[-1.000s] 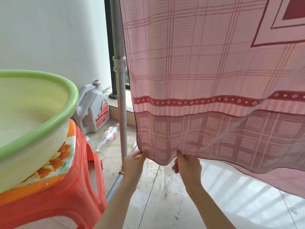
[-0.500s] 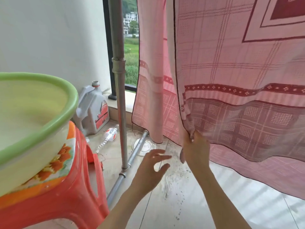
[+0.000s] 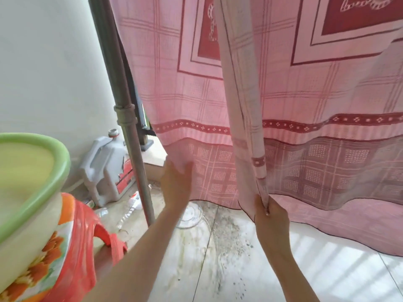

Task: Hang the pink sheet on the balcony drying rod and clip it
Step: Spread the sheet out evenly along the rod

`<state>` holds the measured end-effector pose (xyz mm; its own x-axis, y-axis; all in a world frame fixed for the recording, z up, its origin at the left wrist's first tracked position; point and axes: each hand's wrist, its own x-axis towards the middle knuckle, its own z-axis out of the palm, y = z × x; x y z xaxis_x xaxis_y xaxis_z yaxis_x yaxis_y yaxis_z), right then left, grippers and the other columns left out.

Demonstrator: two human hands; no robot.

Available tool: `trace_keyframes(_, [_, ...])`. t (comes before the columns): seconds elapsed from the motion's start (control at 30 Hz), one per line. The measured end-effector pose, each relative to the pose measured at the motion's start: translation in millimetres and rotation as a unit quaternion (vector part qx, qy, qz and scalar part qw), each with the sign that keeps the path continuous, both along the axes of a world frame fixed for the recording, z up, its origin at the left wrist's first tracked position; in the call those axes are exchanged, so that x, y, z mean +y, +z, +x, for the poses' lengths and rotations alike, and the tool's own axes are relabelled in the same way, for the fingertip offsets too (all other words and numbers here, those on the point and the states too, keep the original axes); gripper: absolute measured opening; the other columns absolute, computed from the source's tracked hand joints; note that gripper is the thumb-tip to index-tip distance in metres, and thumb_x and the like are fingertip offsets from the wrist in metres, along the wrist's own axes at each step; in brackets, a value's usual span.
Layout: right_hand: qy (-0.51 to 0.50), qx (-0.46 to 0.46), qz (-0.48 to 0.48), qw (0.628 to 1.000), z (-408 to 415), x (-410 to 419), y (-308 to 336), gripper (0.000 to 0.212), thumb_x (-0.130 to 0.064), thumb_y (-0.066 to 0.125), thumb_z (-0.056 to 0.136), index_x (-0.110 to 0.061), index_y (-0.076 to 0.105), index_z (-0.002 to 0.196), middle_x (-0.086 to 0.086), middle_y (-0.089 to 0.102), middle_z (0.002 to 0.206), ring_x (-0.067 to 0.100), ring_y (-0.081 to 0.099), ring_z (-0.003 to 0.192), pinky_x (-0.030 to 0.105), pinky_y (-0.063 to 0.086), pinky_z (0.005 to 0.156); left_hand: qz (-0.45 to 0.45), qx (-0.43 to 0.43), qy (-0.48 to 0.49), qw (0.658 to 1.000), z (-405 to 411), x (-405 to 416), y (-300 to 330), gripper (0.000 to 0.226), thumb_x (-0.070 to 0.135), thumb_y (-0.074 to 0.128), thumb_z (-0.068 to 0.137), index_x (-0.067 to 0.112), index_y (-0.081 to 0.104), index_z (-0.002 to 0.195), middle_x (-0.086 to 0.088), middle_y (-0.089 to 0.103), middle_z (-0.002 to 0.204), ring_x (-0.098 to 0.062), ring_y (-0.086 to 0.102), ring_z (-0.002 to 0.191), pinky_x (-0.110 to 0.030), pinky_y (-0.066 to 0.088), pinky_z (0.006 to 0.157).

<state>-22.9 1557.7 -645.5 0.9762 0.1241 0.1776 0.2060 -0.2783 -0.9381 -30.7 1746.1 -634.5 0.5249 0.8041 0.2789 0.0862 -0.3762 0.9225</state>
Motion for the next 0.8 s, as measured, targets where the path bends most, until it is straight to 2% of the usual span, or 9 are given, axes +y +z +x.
trace_keyframes(0.1, [0.066,0.036,0.074,0.994,-4,9,-4,0.041,-0.022,0.049,0.094,-0.008,0.036,0.057,0.008,0.035,0.049,0.015,0.033,0.045,0.019,0.028,0.046,0.116,0.021,-0.072,0.990,-10,-42,-16,0.013,0.015,0.052,0.090,0.006,0.052,0.099,-0.005,0.057,0.088,-0.020,0.054,0.073,-0.025,0.043,0.061])
trace_keyframes(0.17, [0.105,0.067,0.119,0.985,-6,13,-3,0.038,-0.022,0.050,0.093,-0.007,0.041,0.059,0.012,0.034,0.051,0.014,0.035,0.047,0.015,0.030,0.046,0.206,0.020,-0.161,0.965,-18,-57,-23,0.019,0.011,0.047,0.088,0.007,0.055,0.104,-0.004,0.056,0.096,-0.019,0.051,0.086,-0.028,0.041,0.073])
trace_keyframes(0.23, [0.157,0.106,0.177,0.966,-7,14,-4,0.035,-0.031,0.054,0.089,-0.009,0.056,0.062,0.016,0.040,0.054,0.021,0.041,0.054,0.022,0.037,0.057,0.273,0.026,-0.232,0.933,-26,-60,-28,0.040,0.013,0.039,0.080,0.012,0.056,0.117,-0.002,0.052,0.117,-0.018,0.043,0.111,-0.028,0.035,0.093])
trace_keyframes(0.33, [0.219,0.139,0.262,0.929,-10,15,-6,0.033,-0.049,0.066,0.072,-0.017,0.070,0.080,0.025,0.051,0.072,0.029,0.049,0.068,0.033,0.041,0.062,0.242,0.035,-0.276,0.930,-35,-55,-22,0.063,0.005,0.029,0.069,0.023,0.057,0.123,0.010,0.034,0.132,0.001,0.020,0.122,-0.011,0.010,0.100])
trace_keyframes(0.4, [0.249,0.140,0.263,0.921,-12,16,-6,0.036,-0.049,0.074,0.065,-0.019,0.069,0.085,0.029,0.053,0.077,0.029,0.053,0.073,0.035,0.042,0.064,0.229,0.038,-0.283,0.931,-39,-50,-15,0.067,0.002,0.025,0.067,0.027,0.062,0.117,0.018,0.027,0.132,0.004,0.015,0.123,-0.013,0.007,0.101])
trace_keyframes(0.53, [0.247,0.065,0.143,0.956,-19,18,-5,0.016,-0.005,0.068,0.079,-0.004,0.061,0.094,0.027,0.054,0.071,0.025,0.052,0.063,0.026,0.046,0.054,0.178,0.062,-0.335,0.923,-49,-44,-10,0.076,-0.009,0.026,0.068,0.045,0.055,0.114,0.037,0.012,0.131,0.003,0.011,0.128,-0.024,0.007,0.107])
trace_keyframes(0.6, [0.222,0.043,0.126,0.966,-22,19,-3,0.019,0.000,0.068,0.078,-0.002,0.058,0.095,0.024,0.047,0.063,0.022,0.045,0.054,0.022,0.042,0.046,0.184,0.064,-0.348,0.917,-54,-43,-9,0.082,-0.009,0.025,0.064,0.056,0.047,0.111,0.037,0.014,0.129,0.002,0.014,0.126,-0.026,0.009,0.106])
trace_keyframes(0.7, [0.205,0.025,0.120,0.971,-26,19,2,0.017,-0.001,0.069,0.077,-0.005,0.059,0.090,0.010,0.048,0.054,0.017,0.046,0.048,0.021,0.042,0.043,0.186,0.075,-0.360,0.911,-59,-43,-3,0.082,-0.012,0.024,0.065,0.052,0.047,0.111,0.035,0.022,0.122,-0.001,0.018,0.121,-0.024,0.009,0.106])
trace_keyframes(0.8, [0.162,0.005,0.135,0.977,-26,16,4,0.008,-0.003,0.064,0.083,0.003,0.059,0.085,0.005,0.046,0.051,0.007,0.042,0.042,0.014,0.038,0.043,0.187,0.087,-0.369,0.906,-63,-41,2,0.085,-0.020,0.024,0.070,0.056,0.046,0.101,0.019,0.033,0.120,-0.009,0.023,0.122,-0.023,0.013,0.104])
